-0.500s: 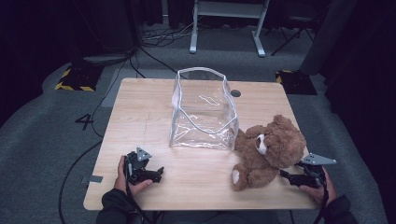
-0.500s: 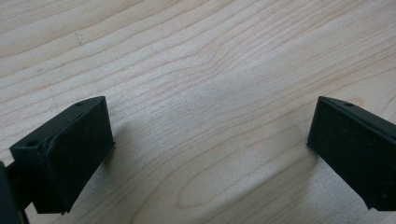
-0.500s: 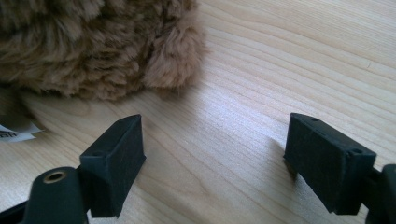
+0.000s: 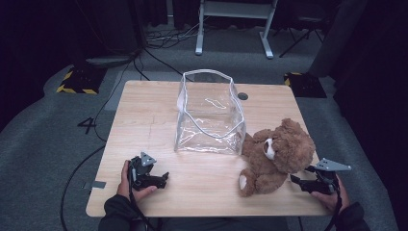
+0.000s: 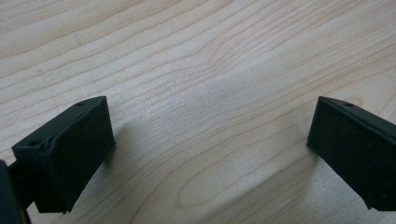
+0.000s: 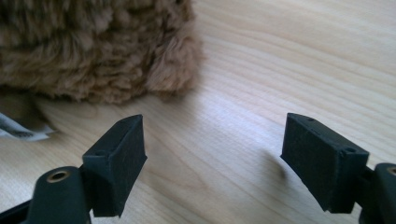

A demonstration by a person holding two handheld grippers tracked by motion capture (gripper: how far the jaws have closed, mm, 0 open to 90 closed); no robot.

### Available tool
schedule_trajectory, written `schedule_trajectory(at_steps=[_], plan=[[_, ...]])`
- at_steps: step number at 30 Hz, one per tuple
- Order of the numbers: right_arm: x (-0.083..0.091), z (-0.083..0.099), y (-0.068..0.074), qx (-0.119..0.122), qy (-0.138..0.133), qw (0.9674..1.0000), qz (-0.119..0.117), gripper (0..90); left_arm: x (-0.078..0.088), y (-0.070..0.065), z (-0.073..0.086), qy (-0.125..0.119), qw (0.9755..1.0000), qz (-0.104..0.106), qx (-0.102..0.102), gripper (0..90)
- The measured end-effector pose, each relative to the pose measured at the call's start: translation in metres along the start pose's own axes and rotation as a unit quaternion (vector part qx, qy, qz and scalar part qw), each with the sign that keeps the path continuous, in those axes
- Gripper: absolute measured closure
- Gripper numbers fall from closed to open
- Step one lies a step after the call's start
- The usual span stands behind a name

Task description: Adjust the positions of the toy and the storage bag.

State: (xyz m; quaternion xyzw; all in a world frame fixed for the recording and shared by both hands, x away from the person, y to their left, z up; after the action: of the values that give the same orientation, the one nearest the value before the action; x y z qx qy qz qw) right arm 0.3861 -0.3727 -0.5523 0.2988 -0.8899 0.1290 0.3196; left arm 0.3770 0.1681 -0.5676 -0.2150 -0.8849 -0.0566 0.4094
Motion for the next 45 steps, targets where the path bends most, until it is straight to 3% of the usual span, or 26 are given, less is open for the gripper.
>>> schedule_trajectory(at_steps=[12,17,28,35,39,45], plan=[[0.025,-0.028,0.009,0.016,-0.049,0.9986,0.010,19.7,0.000,0.000,0.000,0.000,1.0000,0.001,0.000,0.5],[0.037,-0.045,0.022,0.017,-0.078,0.9968,0.005,18.8,0.000,0.000,0.000,0.000,1.0000,0.001,0.000,0.5],[0.041,-0.062,0.047,0.039,-0.098,0.9944,-0.008,18.4,0.000,0.000,0.000,0.000,1.0000,0.001,0.000,0.5],[0.040,-0.073,0.053,0.026,-0.113,0.9933,0.006,17.3,0.000,0.000,0.000,0.000,1.0000,0.001,0.000,0.5],[0.036,-0.079,0.058,0.027,-0.108,0.9935,0.026,15.4,0.000,0.000,0.000,0.000,1.0000,0.001,-0.001,0.5],[0.037,-0.090,0.069,0.033,-0.127,0.9898,0.056,16.3,0.000,0.000,0.000,0.000,1.0000,0.001,0.000,0.5]])
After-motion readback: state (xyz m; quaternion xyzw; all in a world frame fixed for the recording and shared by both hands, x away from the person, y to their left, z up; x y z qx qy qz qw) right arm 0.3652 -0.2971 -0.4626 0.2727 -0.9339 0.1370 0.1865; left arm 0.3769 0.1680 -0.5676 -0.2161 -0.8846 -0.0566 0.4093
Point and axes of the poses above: each handheld gripper's, and its own axes: x roughly backward along the jaws, z roughly out of its underside, y roughly to its left, the point moved 7 cm from there along -x, roughly forward along the jaws, and after that the axes turned 4 degrees about x, right-handed, at the moved point
